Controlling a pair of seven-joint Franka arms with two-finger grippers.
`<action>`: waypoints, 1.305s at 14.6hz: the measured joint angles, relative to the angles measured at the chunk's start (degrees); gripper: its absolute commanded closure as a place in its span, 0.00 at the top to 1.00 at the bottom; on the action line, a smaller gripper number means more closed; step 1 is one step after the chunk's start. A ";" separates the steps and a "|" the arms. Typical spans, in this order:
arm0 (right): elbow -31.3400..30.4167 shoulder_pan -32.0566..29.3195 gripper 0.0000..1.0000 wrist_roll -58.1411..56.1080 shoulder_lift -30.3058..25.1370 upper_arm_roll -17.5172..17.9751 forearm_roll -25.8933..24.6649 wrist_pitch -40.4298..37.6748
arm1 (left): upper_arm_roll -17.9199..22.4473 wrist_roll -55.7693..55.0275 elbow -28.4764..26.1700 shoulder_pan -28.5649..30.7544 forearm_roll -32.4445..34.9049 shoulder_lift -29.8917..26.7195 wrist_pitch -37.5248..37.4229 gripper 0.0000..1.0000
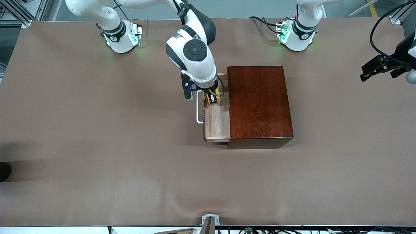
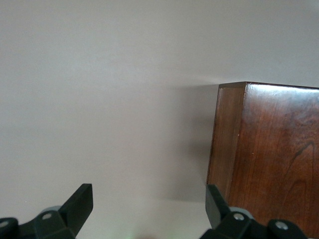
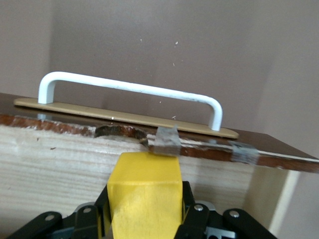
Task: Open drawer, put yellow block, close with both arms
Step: 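Lower the cube into the drawer and open the right gripper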
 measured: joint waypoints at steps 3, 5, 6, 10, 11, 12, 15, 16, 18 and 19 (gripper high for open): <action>1.09 0.03 0.16 1.71 1.77 0.02 0.05 0.67 | -0.04 0.00 -0.07 0.00 0.00 0.01 0.00 1.00; 1.47 0.05 0.18 2.56 2.47 0.02 0.05 0.67 | -0.16 0.00 -0.08 0.00 0.00 0.01 0.00 1.00; 1.51 0.10 0.18 3.03 2.62 0.02 0.05 0.66 | -0.21 0.01 -0.08 0.00 0.00 0.01 0.00 1.00; 1.54 0.27 0.32 3.73 3.21 0.03 0.05 0.66 | -0.66 0.01 -0.08 -0.04 -0.03 0.01 0.00 1.00; 1.54 0.30 0.43 3.92 3.32 0.03 0.05 0.66 | -0.81 0.01 -0.08 -0.07 -0.04 0.01 0.00 1.00; 1.54 0.32 0.60 4.23 3.37 0.03 0.05 0.66 | -1.00 0.01 -0.08 -0.10 -0.05 0.01 0.00 1.00; 1.59 0.34 0.90 5.01 3.38 0.03 0.05 0.66 | -2.35 0.01 -0.08 -0.18 -0.11 0.01 0.00 1.00; 1.66 0.33 0.94 5.14 3.39 0.01 0.05 0.66 | -3.15 0.01 -0.08 -0.22 -0.12 0.03 -0.01 1.00; 2.35 0.32 0.94 5.26 3.39 -0.16 0.05 0.62 | -4.84 0.01 -0.14 -0.34 -0.13 0.32 -0.02 1.00; 3.02 0.25 0.98 5.30 3.39 -0.27 0.05 0.48 | -5.82 0.01 -0.16 -0.39 -0.13 0.73 -0.02 1.00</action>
